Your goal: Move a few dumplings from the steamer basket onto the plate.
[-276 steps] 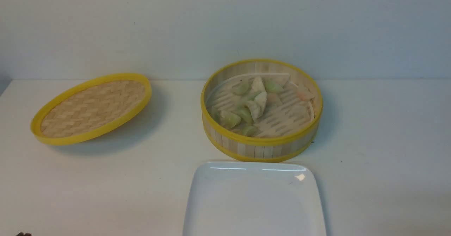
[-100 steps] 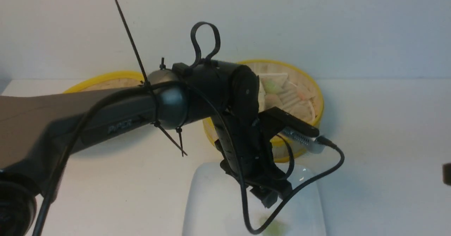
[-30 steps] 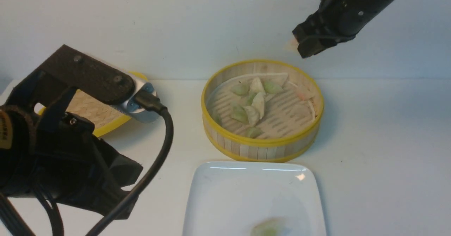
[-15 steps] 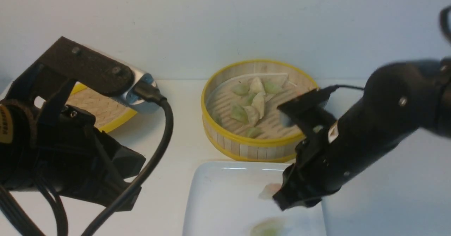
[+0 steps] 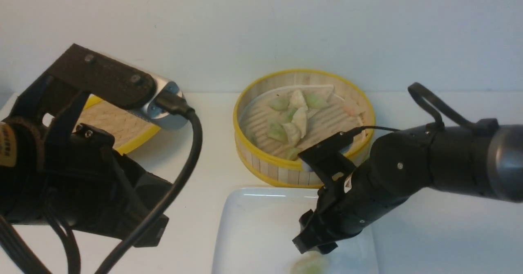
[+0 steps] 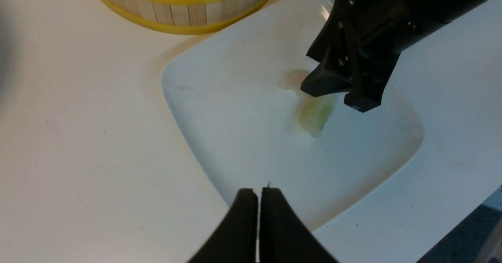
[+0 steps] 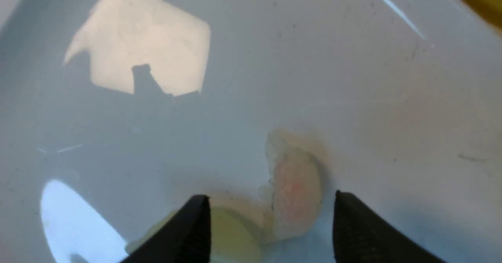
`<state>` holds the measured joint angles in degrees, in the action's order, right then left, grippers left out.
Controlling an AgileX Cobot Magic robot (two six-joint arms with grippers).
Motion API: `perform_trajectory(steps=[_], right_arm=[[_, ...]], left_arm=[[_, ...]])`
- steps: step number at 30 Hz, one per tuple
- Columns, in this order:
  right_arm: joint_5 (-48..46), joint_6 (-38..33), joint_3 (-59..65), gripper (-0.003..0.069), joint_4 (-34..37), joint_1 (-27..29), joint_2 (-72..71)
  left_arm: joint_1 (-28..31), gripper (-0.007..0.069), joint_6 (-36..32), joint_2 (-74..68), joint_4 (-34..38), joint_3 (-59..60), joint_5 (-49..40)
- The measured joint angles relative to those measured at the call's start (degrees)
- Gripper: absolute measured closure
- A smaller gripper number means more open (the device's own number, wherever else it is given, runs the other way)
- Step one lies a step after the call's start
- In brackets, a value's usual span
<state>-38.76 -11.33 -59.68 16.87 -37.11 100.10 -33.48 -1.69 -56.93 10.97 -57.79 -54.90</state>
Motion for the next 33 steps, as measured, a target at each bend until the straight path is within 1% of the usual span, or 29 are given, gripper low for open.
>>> perform_trajectory(steps=[2, 4, 5, 7, 9, 10, 11, 12, 14, 16, 20, 23, 29, 33], right_arm=[[-2.9, 0.0, -3.1, 0.0190, -1.9, 0.0, -0.7], [-5.4, 0.8, -6.6, 0.0161, -4.6, 0.3, -1.3], [-6.9, 2.6, -10.3, 0.0151, -7.0, 1.0, -1.7], [-8.3, 6.5, -15.7, 0.0147, -10.9, 3.2, -1.8], [-9.1, 9.0, -21.2, 0.0148, -14.2, 5.8, -1.5], [-9.3, 9.1, -22.4, 0.0149, -14.4, 6.1, -1.2], [-10.9, 9.7, -27.0, 0.0154, -15.5, 8.8, 0.0], [-10.9, 9.7, -27.6, 0.0154, -15.5, 9.0, 0.2], [-14.5, 8.3, -33.5, 0.0161, -15.9, 11.6, 4.3], [-15.8, 6.7, -36.4, 0.0163, -16.2, 12.6, 7.4], [-16.0, 5.5, -39.0, 0.0164, -16.5, 13.1, 12.5], [-13.8, 5.1, -40.0, 0.0164, -17.4, 13.3, 17.4], [-12.4, 7.5, -40.0, 0.0164, -20.6, 14.7, 23.0], [-10.7, 8.8, -40.0, 0.0164, -22.6, 15.6, 23.8]], left_arm=[[0.0, 0.0631, 0.0, 0.0, 0.0, 0.0, 0.0], [0.0, 0.0631, 0.0, 0.0, 0.0, 0.0, 0.0], [0.0, 0.0631, 0.0, 0.0, 0.1, 0.0, 0.0], [0.0, 0.0631, 0.0, 0.0, 0.2, 0.0, 0.0], [0.0, 0.0631, 0.0, 0.0, 0.6, 0.0, -0.1], [0.0, 0.0631, 0.0, 0.0, 0.7, 0.0, -0.1], [0.0, 0.0631, 0.0, 0.0, 1.1, 0.0, -0.1], [0.0, 0.0631, 0.0, 0.0, 1.1, 0.0, -0.1], [0.0, 0.0631, 0.0, 0.0, 1.4, 0.0, -0.2], [0.0, 0.0631, 0.0, 0.0, 1.4, 0.0, -0.2], [0.0, 0.0631, 0.0, 0.0, 1.5, 0.0, -1.0], [0.0, 0.0631, 0.0, 0.0, 1.5, 0.0, -2.4], [0.0, 0.0631, 0.0, 0.0, 1.5, 0.0, -3.5], [0.0, 0.0631, 0.0, 0.0, 1.4, 0.0, -3.5]])
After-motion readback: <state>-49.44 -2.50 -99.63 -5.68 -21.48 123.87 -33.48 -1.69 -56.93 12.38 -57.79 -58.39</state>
